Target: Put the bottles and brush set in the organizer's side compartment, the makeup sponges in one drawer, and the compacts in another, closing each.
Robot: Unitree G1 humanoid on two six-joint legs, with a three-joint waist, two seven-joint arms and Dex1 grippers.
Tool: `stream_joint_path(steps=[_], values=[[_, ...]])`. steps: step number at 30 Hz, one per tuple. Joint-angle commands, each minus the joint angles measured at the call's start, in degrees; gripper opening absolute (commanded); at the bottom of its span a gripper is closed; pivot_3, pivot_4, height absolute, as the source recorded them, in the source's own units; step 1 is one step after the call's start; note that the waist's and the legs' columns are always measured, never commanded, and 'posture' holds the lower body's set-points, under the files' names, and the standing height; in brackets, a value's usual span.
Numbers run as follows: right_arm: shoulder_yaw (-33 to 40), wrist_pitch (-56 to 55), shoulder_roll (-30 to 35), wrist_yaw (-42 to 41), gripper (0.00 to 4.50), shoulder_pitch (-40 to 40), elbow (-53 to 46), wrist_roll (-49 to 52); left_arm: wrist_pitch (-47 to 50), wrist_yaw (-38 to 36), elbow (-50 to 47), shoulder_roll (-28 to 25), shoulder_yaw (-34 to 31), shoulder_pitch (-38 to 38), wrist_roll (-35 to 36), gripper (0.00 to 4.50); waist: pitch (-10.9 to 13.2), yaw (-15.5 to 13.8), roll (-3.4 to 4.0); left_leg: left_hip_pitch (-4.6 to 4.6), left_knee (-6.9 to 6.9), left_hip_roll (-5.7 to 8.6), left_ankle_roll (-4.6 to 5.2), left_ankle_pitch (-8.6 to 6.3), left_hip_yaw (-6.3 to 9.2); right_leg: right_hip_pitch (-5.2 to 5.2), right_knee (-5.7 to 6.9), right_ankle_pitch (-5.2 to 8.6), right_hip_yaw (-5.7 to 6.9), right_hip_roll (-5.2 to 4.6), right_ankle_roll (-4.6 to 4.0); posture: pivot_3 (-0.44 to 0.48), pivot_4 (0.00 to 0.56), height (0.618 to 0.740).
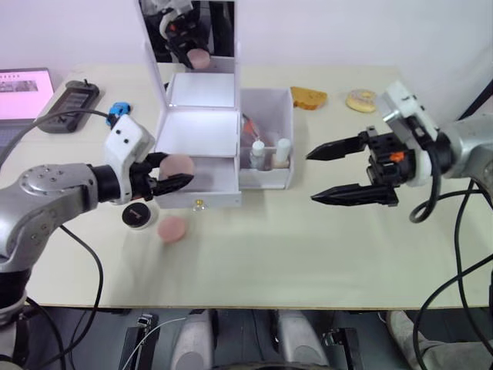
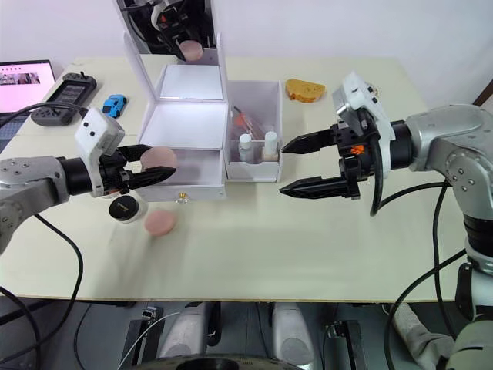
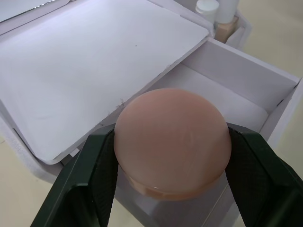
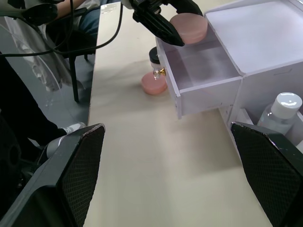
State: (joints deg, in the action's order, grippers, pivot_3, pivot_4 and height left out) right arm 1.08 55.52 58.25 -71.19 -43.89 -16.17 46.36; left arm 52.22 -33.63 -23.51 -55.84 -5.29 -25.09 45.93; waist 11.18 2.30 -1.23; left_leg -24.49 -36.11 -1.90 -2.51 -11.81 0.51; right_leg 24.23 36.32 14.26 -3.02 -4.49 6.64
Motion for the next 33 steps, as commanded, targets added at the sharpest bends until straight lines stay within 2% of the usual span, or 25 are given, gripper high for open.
stream_joint_path(steps=[1, 3, 8, 17, 21, 26, 29, 33], values=[[2.3, -0.5, 0.4, 0.3, 4.5, -0.8, -1.1, 0.9, -0.8, -0.6, -0.8, 1.0, -1.6, -1.2, -1.0, 3.7, 0.0, 0.0, 0.0, 0.0, -0.01, 0.0, 0.0, 0.0, 0.0, 0.0, 0.0, -0.01, 0.0, 0.0, 0.01, 0.0, 0.15, 0.738], [2.2, -0.6, 0.3, 0.4, 4.5, -0.9, -1.0, 0.8, -0.6, -0.8, -1.0, 1.4, -1.8, -1.5, -1.4, 4.48, 0.0, 0.0, 0.0, 0.0, -0.02, 0.0, 0.0, 0.0, 0.0, -0.01, 0.0, -0.02, 0.0, 0.0, 0.04, 0.0, 0.15, 0.738], [1.9, -0.8, 0.2, 0.4, 4.5, -1.1, -0.7, 0.7, -0.4, -1.3, -0.9, 1.3, -2.6, -1.9, -2.2, 4.48, 0.0, 0.0, 0.0, 0.0, -0.02, 0.0, 0.0, 0.0, 0.0, -0.01, 0.0, -0.03, -0.01, 0.0, 0.05, 0.0, 0.15, 0.738], [0.8, -2.6, 0.2, -0.9, 4.5, -1.2, 0.4, -0.5, 1.9, -3.5, -2.7, 0.0, -9.5, 0.1, 1.7, 4.48, 0.0, 0.0, 0.0, 0.0, -0.03, 0.0, 0.0, 0.0, 0.0, -0.01, 0.0, -0.03, -0.01, 0.0, 0.05, 0.0, 0.15, 0.738], [-0.5, -11.8, -2.6, -0.8, 4.5, -0.5, 3.6, -6.4, 2.4, -8.0, -5.0, -0.1, -22.0, 7.4, 8.2, 4.48, 0.0, 0.5, -0.02, 0.01, 0.03, -0.01, 0.0, 0.0, -0.02, 0.01, 0.0, -0.03, -0.03, 0.0, 0.06, 0.0, 0.15, 0.738], [1.4, -21.2, -4.1, 0.8, 4.5, 2.7, 12.5, -13.1, -4.0, -13.7, 0.8, 0.6, -36.2, 22.4, 2.0, 4.48, 0.0, 0.3, -0.02, 0.04, 0.01, -0.04, 0.0, 0.0, -0.02, 0.08, 0.11, -0.02, -0.01, 0.02, 0.04, 0.0, 0.15, 0.738], [3.7, -29.9, -5.2, 2.4, 4.5, 6.7, 17.9, -17.2, -11.2, -15.8, 7.7, 1.6, -40.2, 28.1, -3.8, 4.48, 0.0, -0.1, -0.07, 0.04, -0.08, -0.02, 0.0, 0.0, -0.02, 0.01, 0.08, -0.02, -0.01, -0.01, 0.0, 0.0, 0.15, 0.738], [8.2, -36.2, -8.4, 6.6, 4.5, 7.4, 24.7, -18.3, -20.0, -18.7, 15.5, 3.3, -42.9, 34.2, -9.5, 4.48, 0.0, 0.2, -0.07, 0.04, -0.12, 0.0, -0.01, 0.0, -0.14, -0.05, -0.02, -0.1, -0.04, -0.1, -0.13, 0.0, 0.15, 0.738]])
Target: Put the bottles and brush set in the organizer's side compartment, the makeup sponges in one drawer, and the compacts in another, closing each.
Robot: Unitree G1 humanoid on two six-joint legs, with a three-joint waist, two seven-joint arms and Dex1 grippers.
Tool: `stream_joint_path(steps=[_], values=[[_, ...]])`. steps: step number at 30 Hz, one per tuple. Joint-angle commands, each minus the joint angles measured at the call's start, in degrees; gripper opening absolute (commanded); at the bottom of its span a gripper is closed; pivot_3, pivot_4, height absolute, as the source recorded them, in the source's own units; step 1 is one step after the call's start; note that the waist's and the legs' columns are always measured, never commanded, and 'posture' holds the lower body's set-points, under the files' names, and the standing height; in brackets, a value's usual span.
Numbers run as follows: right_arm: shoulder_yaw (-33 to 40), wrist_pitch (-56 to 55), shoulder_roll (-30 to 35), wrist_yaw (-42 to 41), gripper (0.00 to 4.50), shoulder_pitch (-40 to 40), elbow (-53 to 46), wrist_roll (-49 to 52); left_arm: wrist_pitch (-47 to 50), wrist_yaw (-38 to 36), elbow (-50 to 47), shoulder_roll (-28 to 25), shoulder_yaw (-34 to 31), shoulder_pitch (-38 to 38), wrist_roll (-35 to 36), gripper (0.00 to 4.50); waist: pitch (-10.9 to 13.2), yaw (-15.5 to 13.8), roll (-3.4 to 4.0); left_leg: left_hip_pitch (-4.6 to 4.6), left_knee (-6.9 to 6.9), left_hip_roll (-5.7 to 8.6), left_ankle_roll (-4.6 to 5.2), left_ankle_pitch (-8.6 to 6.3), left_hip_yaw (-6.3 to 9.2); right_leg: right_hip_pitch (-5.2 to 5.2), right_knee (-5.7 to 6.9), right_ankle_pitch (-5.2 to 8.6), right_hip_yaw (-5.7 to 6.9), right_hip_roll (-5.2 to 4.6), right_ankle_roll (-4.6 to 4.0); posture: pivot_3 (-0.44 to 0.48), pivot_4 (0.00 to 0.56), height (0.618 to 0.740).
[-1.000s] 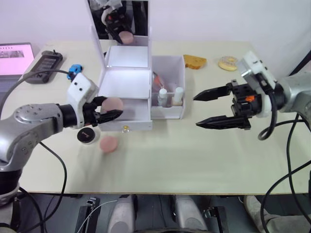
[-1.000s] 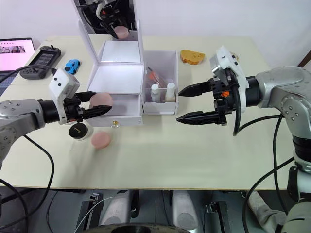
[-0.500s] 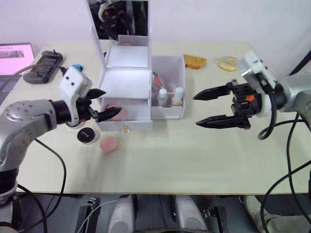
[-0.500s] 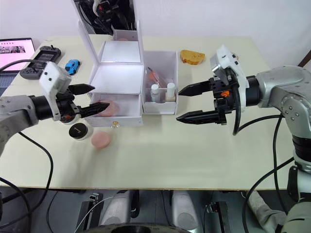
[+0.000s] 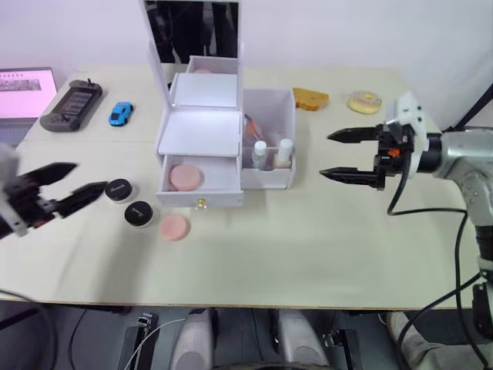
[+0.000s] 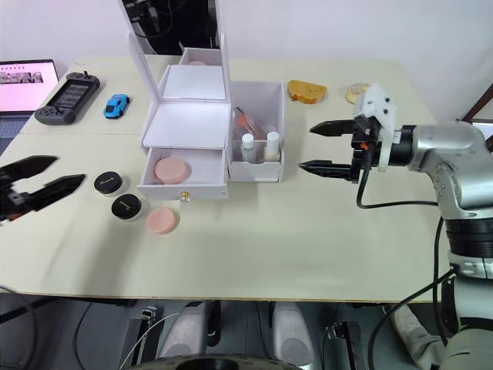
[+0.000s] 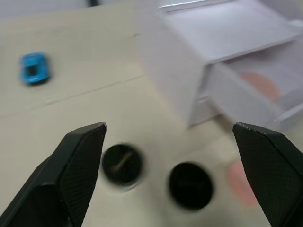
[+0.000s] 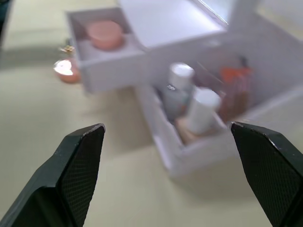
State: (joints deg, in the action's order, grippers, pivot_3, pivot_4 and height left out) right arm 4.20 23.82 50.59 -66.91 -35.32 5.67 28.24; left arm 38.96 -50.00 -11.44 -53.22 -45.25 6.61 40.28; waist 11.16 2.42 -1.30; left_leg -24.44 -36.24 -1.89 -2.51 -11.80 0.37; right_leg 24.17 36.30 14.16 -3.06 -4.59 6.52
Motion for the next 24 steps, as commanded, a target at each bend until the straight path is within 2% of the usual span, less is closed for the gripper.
stream_joint_path(steps=[1, 4, 10, 20, 24], values=[[5.8, -6.0, -0.4, 2.1, 4.5, -0.6, 4.8, -0.9, -9.9, -3.4, 6.1, 1.1, -3.5, 4.3, -5.8, 4.48, 0.0, 0.1, 0.01, 0.0, 0.0, 0.0, 0.0, 0.0, -0.01, 0.01, 0.0, -0.01, -0.01, 0.0, -0.02, 0.0, 0.15, 0.738], [8.7, -12.4, 2.4, 1.4, 4.5, 3.9, 11.6, -4.0, -17.0, -4.3, 15.1, 1.9, -5.1, 6.3, -8.9, 4.48, 0.0, -0.1, -0.03, 0.01, 0.09, -0.01, 0.0, 0.0, -0.02, 0.05, -0.01, -0.01, 0.0, 0.0, -0.01, 0.0, 0.15, 0.738], [11.7, -20.2, 4.4, 2.0, 4.5, 9.5, 21.8, -7.6, -24.4, -5.8, 23.9, 1.5, -4.9, 6.9, -11.2, 4.48, 0.0, 0.0, -0.05, 0.01, 0.12, -0.02, -0.01, 0.0, -0.02, 0.04, -0.05, 0.01, 0.03, -0.02, 0.0, 0.0, 0.15, 0.738], [11.7, -15.6, 3.1, 2.8, 4.5, 10.7, 14.2, -5.6, -28.3, -5.7, 27.9, -0.3, -3.5, 4.5, -12.8, 4.48, -0.1, 0.9, -0.04, 0.15, 0.14, -0.09, -0.01, 0.0, -0.05, 0.04, 0.04, -0.1, 0.02, 0.01, -0.14, 0.0, 0.15, 0.738], [8.5, -8.1, -0.3, 4.0, 4.5, 6.9, 4.8, -2.3, -26.2, -5.4, 19.4, 3.3, -2.3, 7.8, -11.6, 4.48, -0.1, 1.6, -0.02, 0.14, 0.14, -0.11, -0.01, 0.0, -0.08, 0.05, 0.04, -0.1, 0.01, 0.01, -0.12, 0.0, 0.15, 0.738]])
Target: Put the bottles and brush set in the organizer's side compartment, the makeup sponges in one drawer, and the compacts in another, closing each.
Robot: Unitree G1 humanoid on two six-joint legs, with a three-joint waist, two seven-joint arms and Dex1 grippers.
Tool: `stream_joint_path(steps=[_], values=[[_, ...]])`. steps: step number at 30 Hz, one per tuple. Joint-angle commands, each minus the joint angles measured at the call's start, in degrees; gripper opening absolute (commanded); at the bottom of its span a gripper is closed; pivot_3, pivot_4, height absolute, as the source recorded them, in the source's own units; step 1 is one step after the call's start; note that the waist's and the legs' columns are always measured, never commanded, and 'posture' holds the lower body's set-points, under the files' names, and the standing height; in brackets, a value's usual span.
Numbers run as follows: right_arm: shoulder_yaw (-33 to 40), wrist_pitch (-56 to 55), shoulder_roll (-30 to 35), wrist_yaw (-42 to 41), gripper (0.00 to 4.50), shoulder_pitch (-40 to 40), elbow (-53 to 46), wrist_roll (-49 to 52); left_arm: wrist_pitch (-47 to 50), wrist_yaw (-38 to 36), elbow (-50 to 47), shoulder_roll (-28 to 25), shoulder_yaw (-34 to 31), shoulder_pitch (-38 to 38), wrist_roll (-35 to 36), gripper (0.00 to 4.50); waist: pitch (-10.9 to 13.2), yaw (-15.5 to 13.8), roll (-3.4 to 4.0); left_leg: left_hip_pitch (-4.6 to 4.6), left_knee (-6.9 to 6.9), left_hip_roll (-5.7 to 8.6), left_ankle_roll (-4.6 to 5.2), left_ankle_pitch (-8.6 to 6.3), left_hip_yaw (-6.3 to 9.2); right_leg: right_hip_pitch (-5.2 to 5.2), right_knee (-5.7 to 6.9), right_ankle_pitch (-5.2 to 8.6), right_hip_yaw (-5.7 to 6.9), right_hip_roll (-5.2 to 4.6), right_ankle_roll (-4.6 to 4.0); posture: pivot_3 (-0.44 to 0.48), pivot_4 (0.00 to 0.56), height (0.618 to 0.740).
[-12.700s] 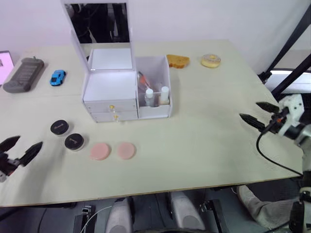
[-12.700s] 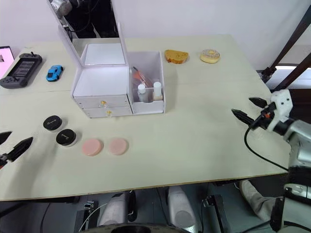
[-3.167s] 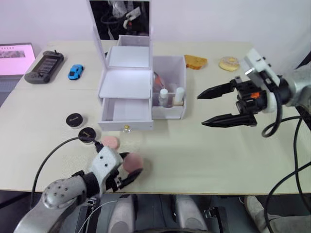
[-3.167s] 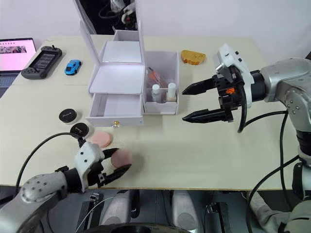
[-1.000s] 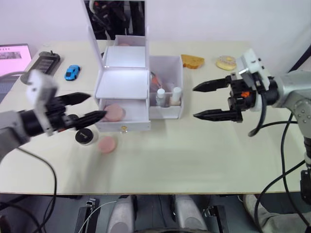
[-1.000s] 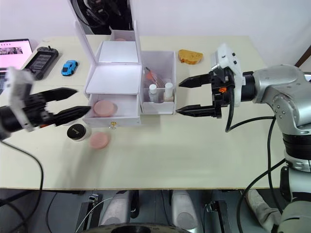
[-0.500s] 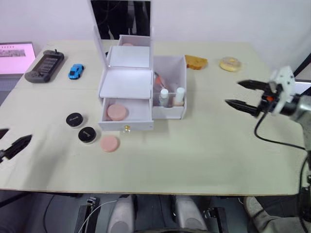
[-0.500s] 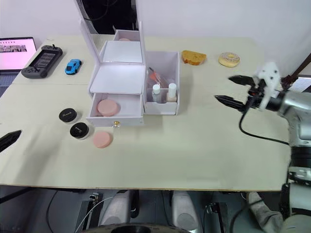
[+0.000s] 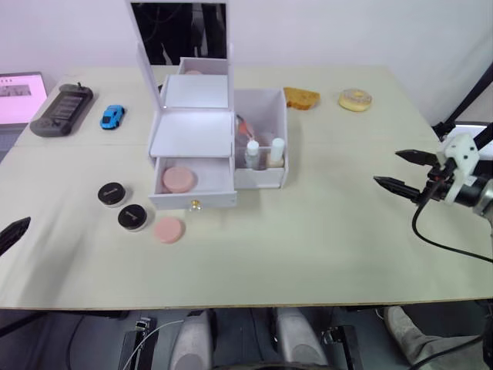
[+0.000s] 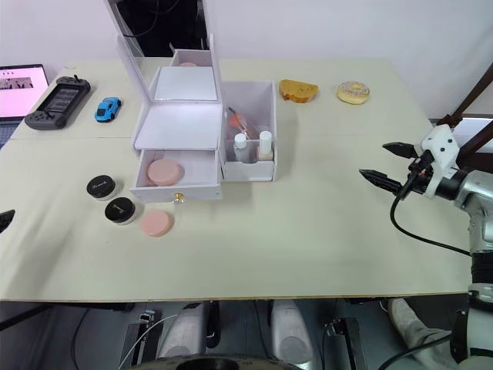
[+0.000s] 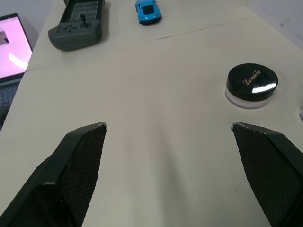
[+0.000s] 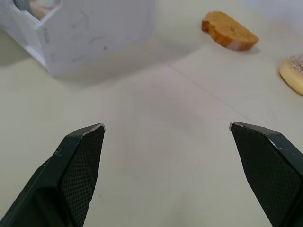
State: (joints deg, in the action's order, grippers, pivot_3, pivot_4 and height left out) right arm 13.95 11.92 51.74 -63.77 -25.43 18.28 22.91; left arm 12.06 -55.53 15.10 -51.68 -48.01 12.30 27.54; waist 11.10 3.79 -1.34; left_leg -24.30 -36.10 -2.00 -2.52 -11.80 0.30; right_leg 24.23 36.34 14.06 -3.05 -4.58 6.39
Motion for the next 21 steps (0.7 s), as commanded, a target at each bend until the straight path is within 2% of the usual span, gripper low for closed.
stream_joint_path(steps=[1, 6, 12, 16, 21], values=[[-2.4, 6.4, -2.2, 0.6, 4.5, -4.0, -10.7, 4.3, 1.6, 0.4, -10.9, 3.2, 1.1, 3.9, 1.5, 4.48, 0.0, 0.3, 0.02, 0.01, 0.0, -0.01, 0.0, 0.0, -0.04, 0.0, 0.0, 0.0, -0.03, -0.01, 0.0, 0.0, 0.15, 0.738], [-6.2, 14.1, -3.6, -1.3, 4.5, -6.6, -18.8, 7.7, 5.4, 3.0, -22.7, 7.2, 1.8, 8.2, 3.1, 4.48, 0.0, -0.3, -0.02, -0.04, -0.01, -0.07, 0.0, 0.0, 0.0, 0.03, 0.02, 0.0, 0.02, 0.02, 0.0, 0.0, 0.15, 0.738], [-11.1, 25.9, -2.8, -5.1, 4.5, -14.5, -25.4, 13.4, 9.6, 8.4, -42.1, 15.5, 8.5, 15.1, 5.1, 4.48, 0.0, -0.8, -0.02, -0.08, -0.09, -0.03, -0.01, 0.0, -0.06, 0.02, -0.04, -0.01, -0.04, -0.06, -0.02, 0.0, 0.15, 0.738], [-12.0, 31.4, -1.2, -7.4, 4.5, -16.9, -28.0, 16.3, 10.3, 12.2, -48.8, 19.8, 15.5, 17.8, 2.9, 4.48, 0.0, -1.4, -0.07, -0.08, -0.07, -0.04, -0.01, -0.01, 0.0, 0.02, -0.06, 0.0, 0.01, -0.03, -0.03, 0.0, 0.15, 0.738], [-13.2, 34.0, -0.1, -8.3, 4.5, -18.3, -29.3, 16.4, 9.9, 16.7, -50.8, 23.6, 22.4, 18.2, 0.3, 4.48, 0.0, -1.4, -0.07, -0.11, -0.09, -0.01, -0.01, -0.01, -0.03, 0.01, -0.12, 0.0, -0.01, -0.03, -0.03, 0.0, 0.15, 0.738]])
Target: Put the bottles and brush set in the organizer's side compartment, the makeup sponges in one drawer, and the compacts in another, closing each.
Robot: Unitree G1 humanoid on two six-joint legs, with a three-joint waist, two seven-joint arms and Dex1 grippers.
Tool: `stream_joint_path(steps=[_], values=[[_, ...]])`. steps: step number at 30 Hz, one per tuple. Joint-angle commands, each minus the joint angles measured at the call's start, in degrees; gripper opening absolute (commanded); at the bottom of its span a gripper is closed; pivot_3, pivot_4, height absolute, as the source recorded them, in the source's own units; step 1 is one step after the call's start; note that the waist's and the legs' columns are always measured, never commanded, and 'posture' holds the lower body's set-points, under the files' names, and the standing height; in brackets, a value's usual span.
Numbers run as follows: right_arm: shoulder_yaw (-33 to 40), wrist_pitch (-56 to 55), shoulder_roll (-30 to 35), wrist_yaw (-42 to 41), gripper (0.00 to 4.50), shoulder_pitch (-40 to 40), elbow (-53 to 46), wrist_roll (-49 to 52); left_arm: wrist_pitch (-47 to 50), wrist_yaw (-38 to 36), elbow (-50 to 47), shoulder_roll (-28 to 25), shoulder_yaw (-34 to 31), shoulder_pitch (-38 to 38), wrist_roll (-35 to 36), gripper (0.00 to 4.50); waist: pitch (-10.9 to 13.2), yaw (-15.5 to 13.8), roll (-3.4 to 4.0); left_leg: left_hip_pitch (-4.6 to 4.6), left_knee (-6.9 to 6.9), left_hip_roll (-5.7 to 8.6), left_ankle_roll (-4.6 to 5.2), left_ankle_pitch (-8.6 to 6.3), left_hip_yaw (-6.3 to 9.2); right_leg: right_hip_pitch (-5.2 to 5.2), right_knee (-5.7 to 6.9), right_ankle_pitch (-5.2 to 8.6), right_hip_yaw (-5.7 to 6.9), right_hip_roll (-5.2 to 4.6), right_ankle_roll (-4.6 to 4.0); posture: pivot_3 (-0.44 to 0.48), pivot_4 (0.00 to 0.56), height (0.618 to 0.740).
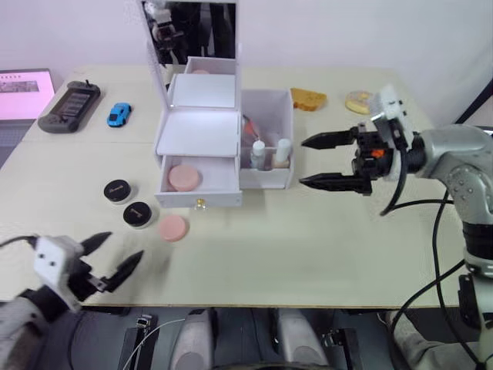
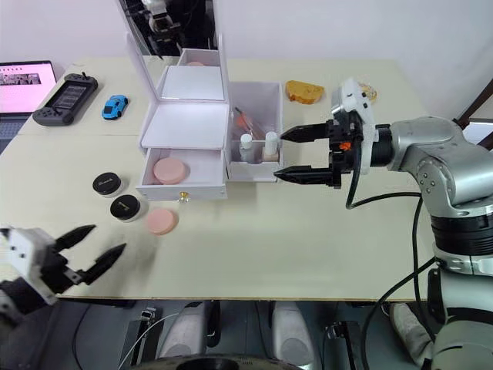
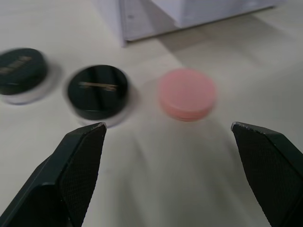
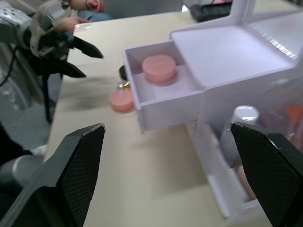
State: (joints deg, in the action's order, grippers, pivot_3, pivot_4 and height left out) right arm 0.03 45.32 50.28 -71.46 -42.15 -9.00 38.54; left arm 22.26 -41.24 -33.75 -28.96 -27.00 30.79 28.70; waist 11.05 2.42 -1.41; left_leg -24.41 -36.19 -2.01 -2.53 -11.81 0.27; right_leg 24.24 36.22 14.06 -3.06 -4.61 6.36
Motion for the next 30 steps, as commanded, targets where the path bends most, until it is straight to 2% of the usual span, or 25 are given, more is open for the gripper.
stream_joint_path(steps=[1, 8, 14, 21, 30], values=[[0.7, 0.9, 1.8, -0.8, 4.5, -1.5, -2.2, 0.7, -0.3, 3.1, -2.0, 1.1, 2.6, -0.5, -1.6, 4.48, 0.0, 0.0, -0.03, 0.0, 0.0, 0.0, 0.0, 0.0, 0.01, 0.0, 0.0, 0.0, 0.0, 0.0, 0.0, 0.0, 0.15, 0.738], [1.3, 0.6, 5.2, -2.9, 4.5, -0.5, -4.2, 0.8, 5.6, 11.6, -1.7, 2.0, 12.8, -6.3, -7.0, 4.48, 0.0, -0.1, -0.02, -0.02, -0.01, 0.03, 0.0, 0.0, 0.03, -0.01, -0.01, 0.0, 0.0, 0.03, 0.0, 0.0, 0.15, 0.738], [0.8, -0.5, 6.5, -2.7, 4.5, 0.4, -4.7, -0.8, 10.7, 17.2, 0.5, 2.1, 18.4, -13.3, -11.1, 4.48, 0.0, 0.0, -0.02, -0.01, -0.02, 0.03, 0.01, 0.01, 0.06, -0.02, 0.01, -0.01, 0.01, 0.06, 0.02, 0.0, 0.15, 0.738], [0.2, 1.1, 7.1, -1.5, 4.5, -0.4, -6.0, -1.1, 22.4, 21.6, -1.8, 1.7, 21.0, -22.1, -11.2, 4.48, 0.0, -0.3, 0.0, 0.0, -0.06, 0.04, 0.02, 0.01, 0.11, -0.06, 0.04, -0.04, 0.02, 0.09, 0.07, 0.0, 0.15, 0.738], [0.4, 3.3, 7.6, -0.3, 4.5, -1.7, -7.1, -0.9, 32.0, 22.1, -5.0, 0.4, 21.1, -25.2, -9.2, 4.48, 0.0, -0.2, 0.0, 0.0, -0.05, 0.04, 0.01, 0.01, 0.12, -0.06, 0.04, -0.04, 0.02, 0.09, 0.08, 0.0, 0.15, 0.738]])
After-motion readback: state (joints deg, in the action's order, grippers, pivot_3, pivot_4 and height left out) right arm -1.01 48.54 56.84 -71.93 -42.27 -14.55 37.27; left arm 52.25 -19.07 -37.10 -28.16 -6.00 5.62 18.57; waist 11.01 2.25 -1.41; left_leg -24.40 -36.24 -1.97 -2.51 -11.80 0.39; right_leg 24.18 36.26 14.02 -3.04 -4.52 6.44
